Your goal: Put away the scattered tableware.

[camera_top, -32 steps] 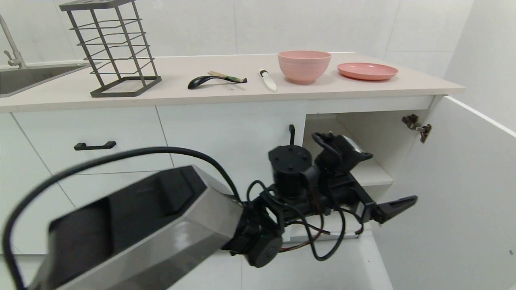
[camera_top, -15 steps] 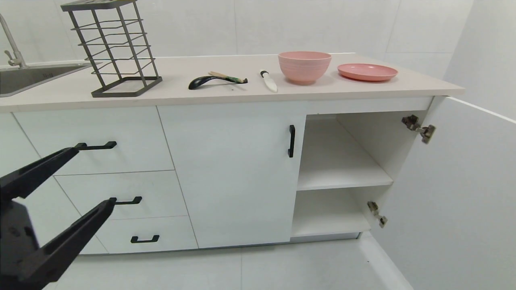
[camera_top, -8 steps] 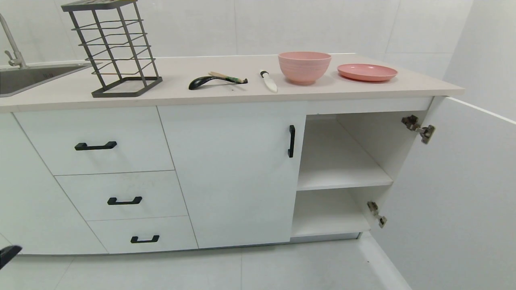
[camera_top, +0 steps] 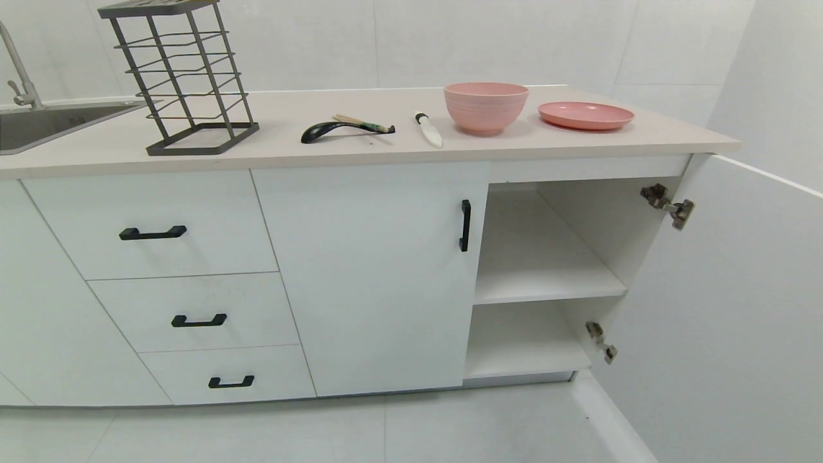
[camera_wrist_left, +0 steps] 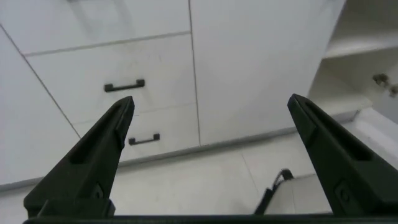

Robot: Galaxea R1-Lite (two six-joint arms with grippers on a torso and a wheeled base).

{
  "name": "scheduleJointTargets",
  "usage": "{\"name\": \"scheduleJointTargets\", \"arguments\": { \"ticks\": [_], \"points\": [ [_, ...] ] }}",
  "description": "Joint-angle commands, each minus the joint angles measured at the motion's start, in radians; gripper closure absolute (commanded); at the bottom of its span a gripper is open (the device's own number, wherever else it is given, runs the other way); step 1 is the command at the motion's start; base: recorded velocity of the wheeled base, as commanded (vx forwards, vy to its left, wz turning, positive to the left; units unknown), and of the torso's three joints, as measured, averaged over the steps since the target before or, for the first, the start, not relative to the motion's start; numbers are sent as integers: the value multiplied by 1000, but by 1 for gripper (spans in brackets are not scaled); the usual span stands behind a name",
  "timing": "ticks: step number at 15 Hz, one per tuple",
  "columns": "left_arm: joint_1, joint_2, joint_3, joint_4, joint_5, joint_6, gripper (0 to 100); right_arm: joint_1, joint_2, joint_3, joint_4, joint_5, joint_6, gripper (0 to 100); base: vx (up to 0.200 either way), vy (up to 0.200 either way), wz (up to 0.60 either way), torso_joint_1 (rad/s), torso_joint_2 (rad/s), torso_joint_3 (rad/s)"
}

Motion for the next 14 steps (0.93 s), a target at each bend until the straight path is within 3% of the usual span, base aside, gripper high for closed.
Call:
{"name": "scheduleJointTargets", "arguments": {
  "ticks": [1,2,3,7,8,10,14],
  "points": [
    [7,-20,10,-6,11,-5,0,0,-11,5,80,-93,42,0,0,0,0,0,0,0],
    [7,-20,10,-5,18,-27,0,0,-11,5,158,-180,60,0,0,0,0,0,0,0],
    [7,-20,10,-5,21,-28,0,0,-11,5,236,-229,63,0,0,0,0,0,0,0],
    [6,-20,10,-5,24,-36,0,-2,-11,5,293,-286,86,0,0,0,0,0,0,0],
    [6,-20,10,-5,24,-39,0,5,-11,5,290,-283,71,0,0,0,0,0,0,0],
    [6,-20,10,-5,24,-38,0,11,-11,5,287,-31,43,0,0,0,0,0,0,0],
    [6,-20,10,-5,44,-53,0,8,-11,5,288,-74,59,0,0,0,0,0,0,0]
  ]
}}
